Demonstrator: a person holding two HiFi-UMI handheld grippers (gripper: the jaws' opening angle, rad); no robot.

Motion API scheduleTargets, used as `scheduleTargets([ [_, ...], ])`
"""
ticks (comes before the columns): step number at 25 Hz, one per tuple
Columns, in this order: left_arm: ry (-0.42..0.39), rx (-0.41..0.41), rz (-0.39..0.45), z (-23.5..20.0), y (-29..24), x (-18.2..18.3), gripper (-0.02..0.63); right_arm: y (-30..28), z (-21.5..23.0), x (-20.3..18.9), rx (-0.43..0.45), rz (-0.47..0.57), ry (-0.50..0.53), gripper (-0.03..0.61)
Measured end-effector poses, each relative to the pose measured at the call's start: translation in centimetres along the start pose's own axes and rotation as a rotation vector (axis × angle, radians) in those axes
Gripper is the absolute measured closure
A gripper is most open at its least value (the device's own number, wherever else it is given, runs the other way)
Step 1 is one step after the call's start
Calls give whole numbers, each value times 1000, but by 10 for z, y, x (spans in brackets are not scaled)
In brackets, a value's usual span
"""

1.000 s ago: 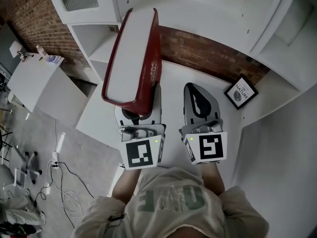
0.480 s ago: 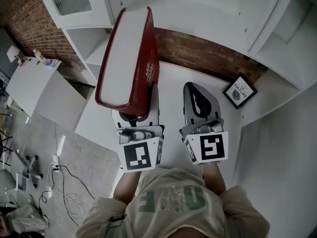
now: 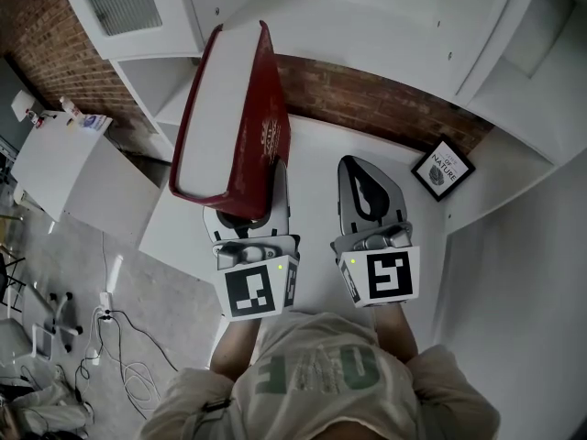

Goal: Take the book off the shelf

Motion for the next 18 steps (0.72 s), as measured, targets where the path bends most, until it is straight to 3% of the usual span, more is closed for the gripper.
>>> scheduleTargets([
  [18,-1,15,10,1,-2,-1,373,3,9,-8,-10,-3,-2,565],
])
Point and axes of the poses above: the fingertips, and each gripper's own axes: y backward along the fingers, z to its right, x out of its top, the point moved 1 cm from there along y, backward along the fingers, and after that the axes turned 3 degrees about z, right-handed, at the moved point
